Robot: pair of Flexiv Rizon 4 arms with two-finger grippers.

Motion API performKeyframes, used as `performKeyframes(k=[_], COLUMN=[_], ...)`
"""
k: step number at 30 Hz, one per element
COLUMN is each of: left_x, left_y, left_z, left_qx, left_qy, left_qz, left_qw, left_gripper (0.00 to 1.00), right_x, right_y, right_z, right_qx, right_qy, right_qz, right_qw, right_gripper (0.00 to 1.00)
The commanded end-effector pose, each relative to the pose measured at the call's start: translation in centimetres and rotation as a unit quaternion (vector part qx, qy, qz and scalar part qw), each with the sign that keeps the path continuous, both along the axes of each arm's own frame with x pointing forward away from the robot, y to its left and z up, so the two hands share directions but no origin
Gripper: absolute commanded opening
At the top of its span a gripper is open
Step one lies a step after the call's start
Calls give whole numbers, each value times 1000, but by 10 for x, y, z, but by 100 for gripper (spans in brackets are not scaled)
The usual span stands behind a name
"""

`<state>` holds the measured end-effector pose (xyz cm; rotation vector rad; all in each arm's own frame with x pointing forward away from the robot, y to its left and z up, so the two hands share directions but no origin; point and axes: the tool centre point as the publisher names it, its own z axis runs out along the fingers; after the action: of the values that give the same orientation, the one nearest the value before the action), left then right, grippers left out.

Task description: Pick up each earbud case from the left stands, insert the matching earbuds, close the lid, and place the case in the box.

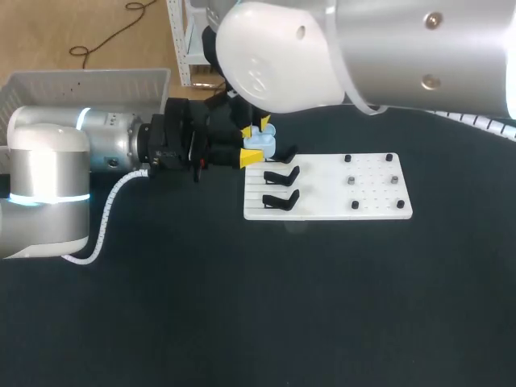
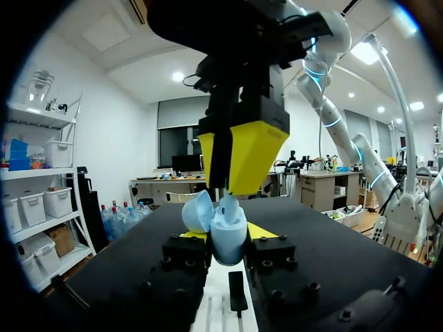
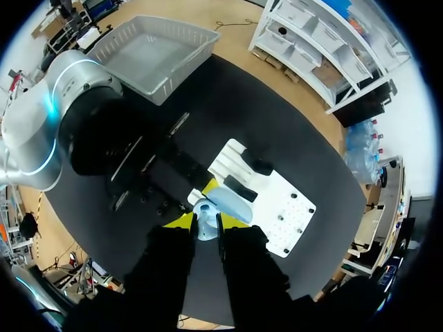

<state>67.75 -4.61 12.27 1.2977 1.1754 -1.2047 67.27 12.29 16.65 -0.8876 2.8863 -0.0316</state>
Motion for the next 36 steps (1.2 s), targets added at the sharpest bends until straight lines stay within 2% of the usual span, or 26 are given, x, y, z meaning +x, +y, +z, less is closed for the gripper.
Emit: performKeyframes(k=[1, 29, 30, 31, 32, 34, 36], left_x=[1, 1, 1, 1, 1, 1, 1], left_y=[0, 0, 0, 0, 0, 0, 0], left_z=[-1, -1, -1, -1, -1, -1, -1], left_qx=[0, 0, 0, 0, 0, 0, 0], left_qy=[0, 0, 0, 0, 0, 0, 0], left_qz=[-1, -1, -1, -1, -1, -1, -1], left_qw=[1000, 1000, 1000, 1000, 1000, 1000, 1000], left_gripper=[0, 0, 0, 0, 0, 0, 0], right_x=[1, 8, 8, 8, 7, 6, 3], right_y=[0, -1, -1, -1, -1, -1, 0], right_z=[-1, -10, -10, -10, -9, -5, 0], right_qx=[-1, -7, -7, -7, -6, -5, -7], right_qy=[0, 11, 12, 12, 11, 8, 1], right_qz=[-2, -5, -5, -5, -5, -4, -2], right_qw=[1000, 1000, 1000, 1000, 1000, 1000, 1000], right_gripper=[0, 0, 5, 26, 42, 97, 100])
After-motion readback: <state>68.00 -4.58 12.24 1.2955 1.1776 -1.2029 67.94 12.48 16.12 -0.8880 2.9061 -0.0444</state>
